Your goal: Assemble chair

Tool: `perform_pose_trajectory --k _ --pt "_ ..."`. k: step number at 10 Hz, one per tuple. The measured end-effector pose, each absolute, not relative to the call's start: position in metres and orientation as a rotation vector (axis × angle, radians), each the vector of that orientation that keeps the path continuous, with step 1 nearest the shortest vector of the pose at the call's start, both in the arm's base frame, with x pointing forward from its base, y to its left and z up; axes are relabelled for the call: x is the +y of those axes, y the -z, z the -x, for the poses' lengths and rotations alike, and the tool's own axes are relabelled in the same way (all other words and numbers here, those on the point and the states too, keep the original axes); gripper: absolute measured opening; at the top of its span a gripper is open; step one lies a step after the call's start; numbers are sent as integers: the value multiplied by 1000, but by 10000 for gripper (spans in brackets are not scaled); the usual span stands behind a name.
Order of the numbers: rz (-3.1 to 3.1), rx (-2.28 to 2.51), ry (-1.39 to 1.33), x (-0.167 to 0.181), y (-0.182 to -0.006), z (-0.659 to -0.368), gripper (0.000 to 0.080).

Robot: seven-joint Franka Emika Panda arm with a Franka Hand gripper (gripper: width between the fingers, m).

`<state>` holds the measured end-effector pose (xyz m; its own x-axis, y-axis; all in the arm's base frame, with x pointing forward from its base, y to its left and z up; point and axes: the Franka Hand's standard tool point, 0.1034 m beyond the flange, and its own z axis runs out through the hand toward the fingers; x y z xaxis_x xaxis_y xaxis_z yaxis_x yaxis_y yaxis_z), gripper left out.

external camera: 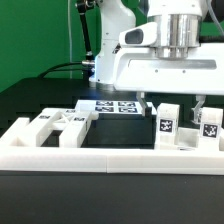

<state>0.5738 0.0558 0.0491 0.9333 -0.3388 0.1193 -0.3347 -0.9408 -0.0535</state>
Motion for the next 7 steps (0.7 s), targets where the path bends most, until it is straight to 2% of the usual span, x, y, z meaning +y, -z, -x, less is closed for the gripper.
perform_pose_trajectory --k 7 --pt "3084 519 150 53 -20 -567 649"
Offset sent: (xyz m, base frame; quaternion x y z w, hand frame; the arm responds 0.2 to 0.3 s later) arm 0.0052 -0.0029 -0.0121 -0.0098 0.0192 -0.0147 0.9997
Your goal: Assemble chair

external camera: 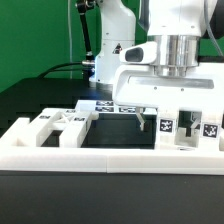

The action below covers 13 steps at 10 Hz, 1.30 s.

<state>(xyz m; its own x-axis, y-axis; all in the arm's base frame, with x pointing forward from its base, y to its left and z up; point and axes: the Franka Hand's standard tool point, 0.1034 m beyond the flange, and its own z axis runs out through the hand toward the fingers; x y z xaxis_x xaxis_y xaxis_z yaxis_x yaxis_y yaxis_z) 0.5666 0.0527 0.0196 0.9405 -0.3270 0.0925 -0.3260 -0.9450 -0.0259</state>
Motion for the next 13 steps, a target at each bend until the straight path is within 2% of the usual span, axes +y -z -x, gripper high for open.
perform_pose_trajectory --k 4,5,6,7,8,13 --pt "3093 507 149 50 -12 -564 649" --pt "3092 508 149 49 -12 -564 520" --pt "3093 508 148 50 -12 -564 520" --pt "3092 508 150 50 -12 -565 383" --pt "3092 508 151 50 -12 -565 324" --pt "3092 510 140 48 -15 -564 324"
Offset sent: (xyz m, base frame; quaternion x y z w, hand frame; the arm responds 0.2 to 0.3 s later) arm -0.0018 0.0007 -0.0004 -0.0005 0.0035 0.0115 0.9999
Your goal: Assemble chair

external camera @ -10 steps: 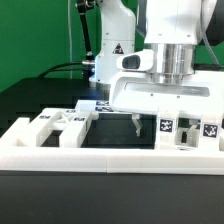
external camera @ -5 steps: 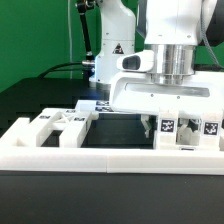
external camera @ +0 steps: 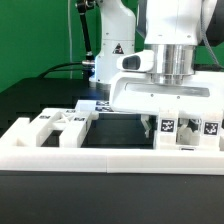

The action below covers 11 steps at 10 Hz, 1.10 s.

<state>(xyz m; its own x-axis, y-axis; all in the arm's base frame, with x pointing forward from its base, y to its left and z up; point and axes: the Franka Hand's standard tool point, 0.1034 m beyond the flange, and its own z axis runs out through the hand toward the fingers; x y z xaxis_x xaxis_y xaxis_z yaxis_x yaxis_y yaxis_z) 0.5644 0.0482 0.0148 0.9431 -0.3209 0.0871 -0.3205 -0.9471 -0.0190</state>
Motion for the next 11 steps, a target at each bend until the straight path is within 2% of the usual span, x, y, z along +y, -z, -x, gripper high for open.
perform_pose_trajectory --k 3,5,8,11 --pt "3074 541 100 39 -52 -558 324" --pt "3065 560 69 33 -67 -553 324" --pt "3069 561 43 33 -63 -551 325" --pt "3046 578 -319 20 -68 -538 325"
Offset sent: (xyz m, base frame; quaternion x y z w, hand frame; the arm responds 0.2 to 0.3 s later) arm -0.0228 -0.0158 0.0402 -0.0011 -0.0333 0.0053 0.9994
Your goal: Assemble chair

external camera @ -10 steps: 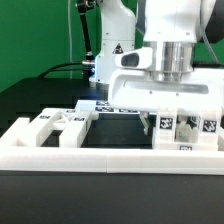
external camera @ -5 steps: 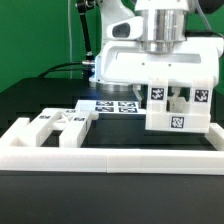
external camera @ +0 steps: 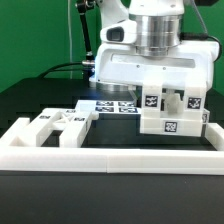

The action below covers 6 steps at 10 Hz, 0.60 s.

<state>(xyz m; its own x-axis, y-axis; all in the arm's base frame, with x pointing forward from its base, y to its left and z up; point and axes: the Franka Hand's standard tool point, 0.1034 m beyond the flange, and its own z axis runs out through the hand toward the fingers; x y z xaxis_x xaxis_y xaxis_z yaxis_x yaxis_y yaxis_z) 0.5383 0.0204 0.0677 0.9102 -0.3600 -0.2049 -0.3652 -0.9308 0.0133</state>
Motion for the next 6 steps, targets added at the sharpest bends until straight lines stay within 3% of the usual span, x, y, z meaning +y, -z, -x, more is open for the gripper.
perform_pose_trajectory --k 6 --pt "2907 608 -953 2 -67 -524 325"
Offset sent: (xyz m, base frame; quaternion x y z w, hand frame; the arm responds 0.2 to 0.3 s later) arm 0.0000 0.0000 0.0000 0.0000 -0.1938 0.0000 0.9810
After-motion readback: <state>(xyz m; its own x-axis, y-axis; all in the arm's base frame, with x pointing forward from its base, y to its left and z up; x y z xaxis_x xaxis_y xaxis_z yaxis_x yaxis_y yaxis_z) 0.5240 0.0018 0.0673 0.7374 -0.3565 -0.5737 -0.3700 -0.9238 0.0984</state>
